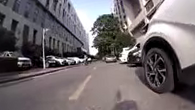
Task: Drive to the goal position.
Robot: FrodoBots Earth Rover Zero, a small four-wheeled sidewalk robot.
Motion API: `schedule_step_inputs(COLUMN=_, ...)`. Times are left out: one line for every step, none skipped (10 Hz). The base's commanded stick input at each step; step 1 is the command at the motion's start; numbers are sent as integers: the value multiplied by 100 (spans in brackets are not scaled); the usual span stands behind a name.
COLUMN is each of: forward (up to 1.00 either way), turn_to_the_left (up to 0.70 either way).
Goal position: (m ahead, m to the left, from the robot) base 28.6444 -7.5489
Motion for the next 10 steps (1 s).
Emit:
schedule_step_inputs(forward=70, turn_to_the_left=-7)
schedule_step_inputs(forward=70, turn_to_the_left=-10)
schedule_step_inputs(forward=70, turn_to_the_left=-12)
schedule_step_inputs(forward=70, turn_to_the_left=-14)
schedule_step_inputs(forward=70, turn_to_the_left=-14)
schedule_step_inputs(forward=70, turn_to_the_left=-14)
schedule_step_inputs(forward=70, turn_to_the_left=-14)
schedule_step_inputs(forward=70, turn_to_the_left=-5)
schedule_step_inputs(forward=70, turn_to_the_left=0)
schedule_step_inputs(forward=70, turn_to_the_left=0)
